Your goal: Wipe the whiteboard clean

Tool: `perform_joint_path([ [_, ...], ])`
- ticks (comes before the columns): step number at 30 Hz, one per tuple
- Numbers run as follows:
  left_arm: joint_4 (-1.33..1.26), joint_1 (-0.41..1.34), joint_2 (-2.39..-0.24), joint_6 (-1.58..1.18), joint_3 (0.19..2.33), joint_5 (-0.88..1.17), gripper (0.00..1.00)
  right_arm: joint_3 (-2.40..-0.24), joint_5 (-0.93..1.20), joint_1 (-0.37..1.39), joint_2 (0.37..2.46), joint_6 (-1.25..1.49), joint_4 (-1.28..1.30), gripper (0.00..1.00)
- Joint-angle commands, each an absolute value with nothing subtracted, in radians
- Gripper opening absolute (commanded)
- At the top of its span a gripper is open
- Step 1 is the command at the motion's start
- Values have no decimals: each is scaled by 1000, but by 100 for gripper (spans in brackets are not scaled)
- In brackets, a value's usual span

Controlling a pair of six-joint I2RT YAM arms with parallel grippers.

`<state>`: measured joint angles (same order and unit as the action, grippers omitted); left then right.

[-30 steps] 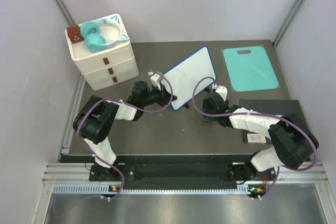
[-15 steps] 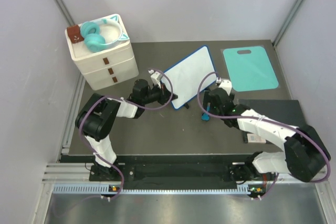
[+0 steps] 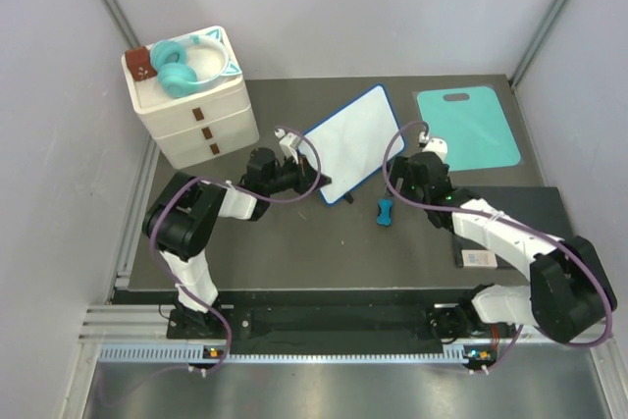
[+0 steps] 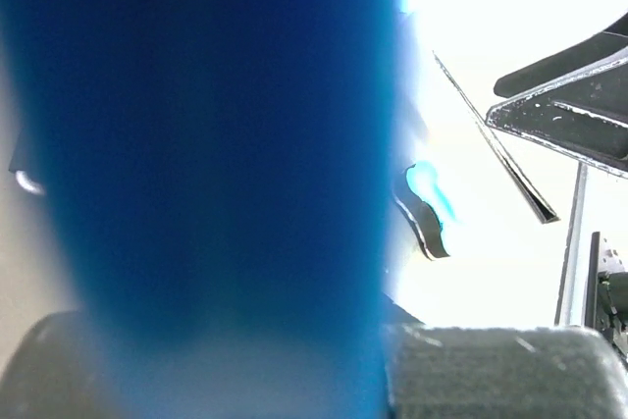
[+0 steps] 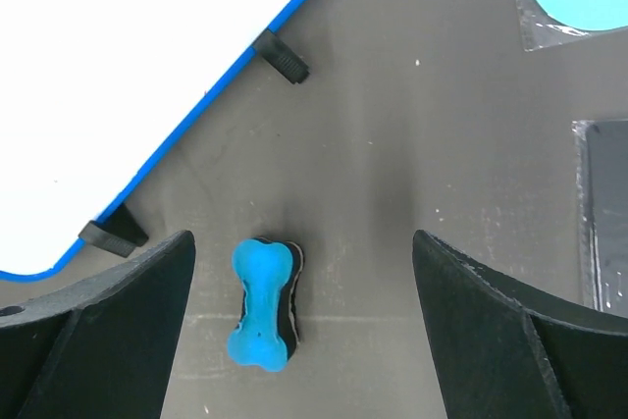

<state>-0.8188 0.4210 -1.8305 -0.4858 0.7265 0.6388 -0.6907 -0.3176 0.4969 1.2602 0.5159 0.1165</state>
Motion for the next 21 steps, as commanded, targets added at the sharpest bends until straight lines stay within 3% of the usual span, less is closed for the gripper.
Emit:
perform_joint_path([
  [1, -673, 423, -1896, -449, 673, 690, 10, -750, -252, 469, 1281, 503, 46, 88],
  [5, -684, 420, -1908, -460, 670, 698, 19, -772, -244, 462, 1328, 494, 49, 88],
  [6, -687, 419, -1910, -463, 669, 703, 27, -773, -241, 459, 1336, 492, 48, 88],
  [9, -704, 417, -1910, -463, 666, 709, 36, -776, -212, 448, 1361, 489, 20, 88],
  [21, -707, 417, -1824, -436, 612, 710, 43, -824, -66, 359, 1483, 495, -84, 84],
])
